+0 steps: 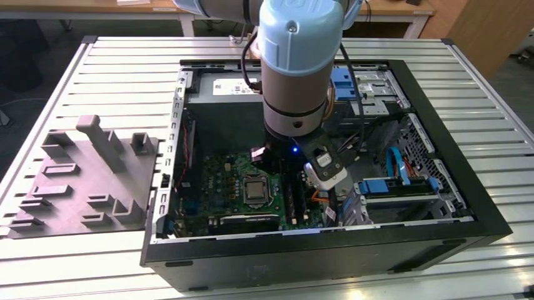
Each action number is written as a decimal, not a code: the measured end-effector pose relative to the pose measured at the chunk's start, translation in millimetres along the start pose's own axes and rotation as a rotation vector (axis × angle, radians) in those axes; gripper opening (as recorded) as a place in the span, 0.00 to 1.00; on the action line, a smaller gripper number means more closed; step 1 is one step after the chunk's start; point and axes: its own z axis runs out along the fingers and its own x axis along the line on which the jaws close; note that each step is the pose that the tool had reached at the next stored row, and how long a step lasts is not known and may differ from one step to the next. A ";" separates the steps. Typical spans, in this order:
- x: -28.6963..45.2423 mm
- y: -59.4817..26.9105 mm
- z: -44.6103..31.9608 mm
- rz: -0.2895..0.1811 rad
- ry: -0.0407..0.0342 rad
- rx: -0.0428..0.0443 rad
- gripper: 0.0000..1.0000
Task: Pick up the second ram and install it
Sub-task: 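Insert the second ram into the second slot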
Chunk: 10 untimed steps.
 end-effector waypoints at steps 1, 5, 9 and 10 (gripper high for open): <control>0.0 0.0 -0.1 0.000 0.0001 0.0002 0.18; -0.3 0.2 -3.7 0.000 0.0002 0.0004 0.18; -1.1 0.9 -14.5 0.000 0.0004 0.0011 0.18; -1.3 1.1 -17.3 0.000 0.0003 0.0011 0.18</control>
